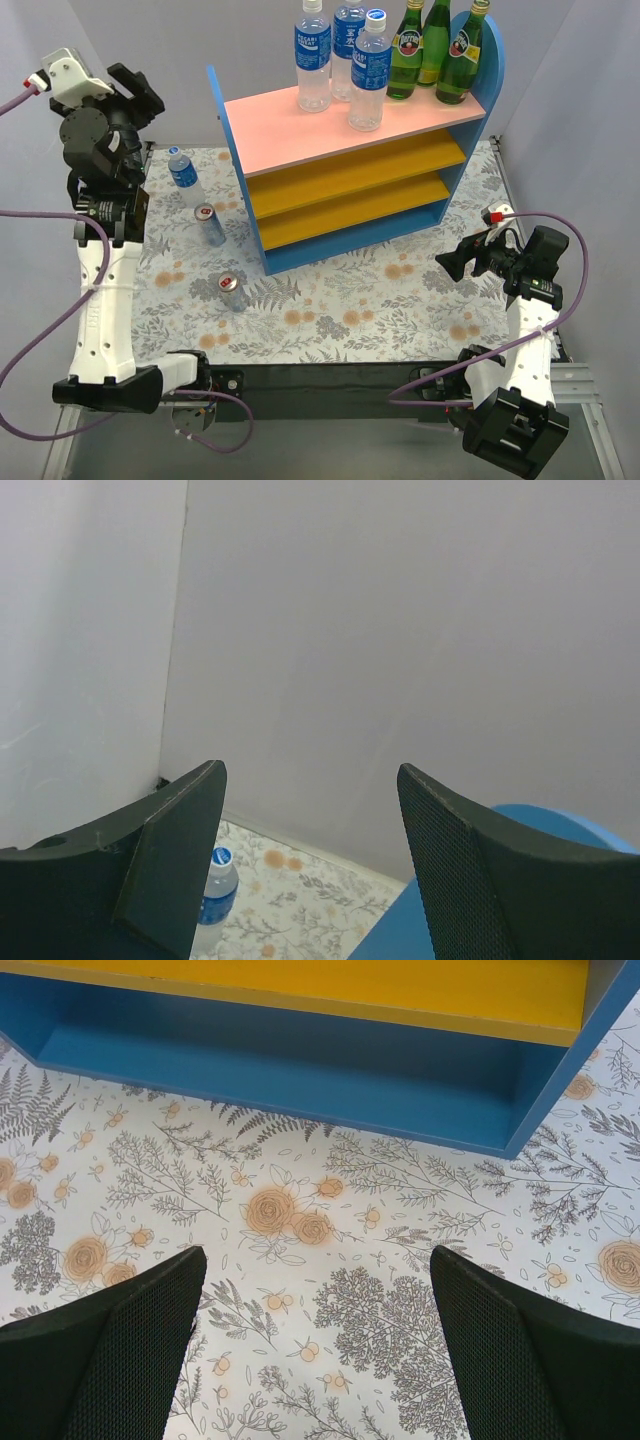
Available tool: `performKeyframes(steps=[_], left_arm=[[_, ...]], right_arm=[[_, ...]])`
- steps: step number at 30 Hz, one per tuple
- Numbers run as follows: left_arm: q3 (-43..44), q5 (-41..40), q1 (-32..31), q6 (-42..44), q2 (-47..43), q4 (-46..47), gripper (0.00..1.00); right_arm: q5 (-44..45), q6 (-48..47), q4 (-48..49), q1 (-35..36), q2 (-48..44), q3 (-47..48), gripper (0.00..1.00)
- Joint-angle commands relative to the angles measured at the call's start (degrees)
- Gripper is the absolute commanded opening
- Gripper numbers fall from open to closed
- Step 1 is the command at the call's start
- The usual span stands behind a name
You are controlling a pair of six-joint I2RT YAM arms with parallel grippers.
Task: Place and organize the beverage onto the shelf
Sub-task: Place the drink on the shelf, then pick up the drink from the center of the board.
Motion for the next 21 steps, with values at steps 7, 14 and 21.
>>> performKeyframes(steps=[7, 14, 21], left_arm=[[-13.86, 27.55, 17.14, -12.42, 6.59, 0.40, 0.69], [-15.89, 35.12, 20.31, -7.26, 18.29, 2.85, 0.69], [-15.63, 40.13, 20.22, 0.57, 25.85, 9.17, 0.67]], right_arm=[[-2.36, -1.27, -0.38, -0.35, -0.35, -0.28, 0.98], [-3.76, -1.45, -1.08, -0.44, 0.61, -0.10, 0.98], [-4.12, -1.71, -1.52, -0.44, 1.41, 0.16, 0.98]])
